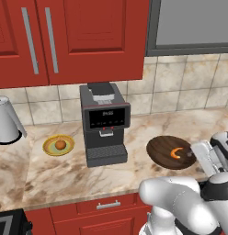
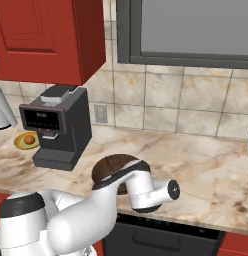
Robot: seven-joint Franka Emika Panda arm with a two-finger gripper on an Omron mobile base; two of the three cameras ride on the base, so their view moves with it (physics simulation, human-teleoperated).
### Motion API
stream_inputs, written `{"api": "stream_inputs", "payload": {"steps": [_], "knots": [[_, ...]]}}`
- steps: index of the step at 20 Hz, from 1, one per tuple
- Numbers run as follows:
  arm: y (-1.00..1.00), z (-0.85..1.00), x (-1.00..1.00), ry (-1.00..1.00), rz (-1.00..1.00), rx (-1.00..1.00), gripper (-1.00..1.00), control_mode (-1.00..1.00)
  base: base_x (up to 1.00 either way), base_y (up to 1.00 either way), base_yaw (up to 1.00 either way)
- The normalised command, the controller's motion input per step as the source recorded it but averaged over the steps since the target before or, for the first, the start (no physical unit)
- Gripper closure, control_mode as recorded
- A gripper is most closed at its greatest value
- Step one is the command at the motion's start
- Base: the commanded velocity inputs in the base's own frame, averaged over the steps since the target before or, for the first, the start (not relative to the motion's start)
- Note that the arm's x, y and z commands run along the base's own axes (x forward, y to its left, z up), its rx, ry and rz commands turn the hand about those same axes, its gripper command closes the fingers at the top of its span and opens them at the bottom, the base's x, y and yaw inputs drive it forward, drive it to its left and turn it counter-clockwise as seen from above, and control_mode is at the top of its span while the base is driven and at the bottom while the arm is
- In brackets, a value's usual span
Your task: Remove the tangerine from the bowl and place it on the small plate. Then place the bowl with only the shrimp in the microwave, close the door, and press the start button to microwave the shrimp.
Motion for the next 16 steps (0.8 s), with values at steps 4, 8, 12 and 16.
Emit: {"api": "stream_inputs", "payload": {"steps": [4,8,12,16], "knots": [[-0.01,-0.40,0.35,0.05,0.05,0.00,-1.00,-1.00,0.00,0.00,0.00],[0.01,-0.48,0.27,0.09,0.04,0.00,-1.00,-1.00,0.00,0.00,0.00],[0.03,-0.53,0.26,0.09,0.01,0.00,-1.00,-1.00,0.00,0.00,0.00],[0.13,-0.42,0.18,0.02,0.00,0.00,-1.00,-1.00,0.00,0.00,0.00]]}}
